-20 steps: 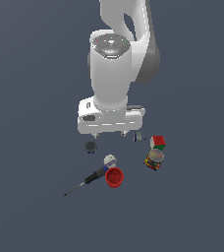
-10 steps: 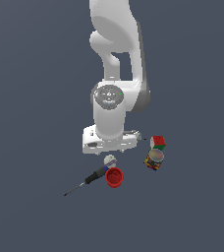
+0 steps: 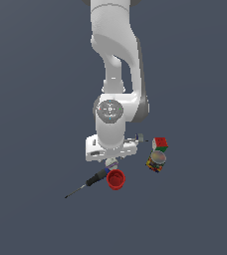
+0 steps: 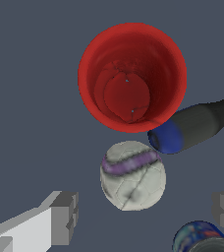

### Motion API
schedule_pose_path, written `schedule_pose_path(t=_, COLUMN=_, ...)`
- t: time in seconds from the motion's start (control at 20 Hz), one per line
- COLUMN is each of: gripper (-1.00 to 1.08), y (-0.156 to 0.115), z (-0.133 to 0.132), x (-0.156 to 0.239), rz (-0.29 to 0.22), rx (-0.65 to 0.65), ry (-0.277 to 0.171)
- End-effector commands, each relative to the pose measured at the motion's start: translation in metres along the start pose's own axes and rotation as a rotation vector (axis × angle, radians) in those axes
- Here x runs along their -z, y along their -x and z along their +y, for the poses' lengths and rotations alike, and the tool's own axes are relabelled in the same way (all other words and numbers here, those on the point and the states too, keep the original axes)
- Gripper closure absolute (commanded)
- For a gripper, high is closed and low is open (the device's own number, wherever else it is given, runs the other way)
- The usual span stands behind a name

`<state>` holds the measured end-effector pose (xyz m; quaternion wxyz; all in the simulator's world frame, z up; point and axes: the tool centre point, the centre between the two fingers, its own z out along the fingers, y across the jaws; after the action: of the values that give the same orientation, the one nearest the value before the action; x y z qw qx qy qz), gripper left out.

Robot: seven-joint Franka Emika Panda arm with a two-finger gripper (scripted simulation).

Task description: Pick up a designated object from a clutter of objects.

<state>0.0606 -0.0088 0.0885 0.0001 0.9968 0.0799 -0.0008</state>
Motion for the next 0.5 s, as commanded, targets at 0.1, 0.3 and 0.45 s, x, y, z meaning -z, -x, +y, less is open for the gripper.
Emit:
schedule_pose_path(t=0.1, gripper=-0.92, y=0.0, z=0.0, x=-0.001, rz=0.0, rx=0.0, ry=0.0)
schedule_pose_path(t=0.3, gripper=-0.92, y=0.0, z=0.0, x=-0.013, rz=0.0, rx=0.0, ry=0.0)
schedule_pose_path(t=0.45, gripper=-0.92, y=0.001, z=0.0, x=-0.028, rz=0.001, rx=0.001, ry=0.0)
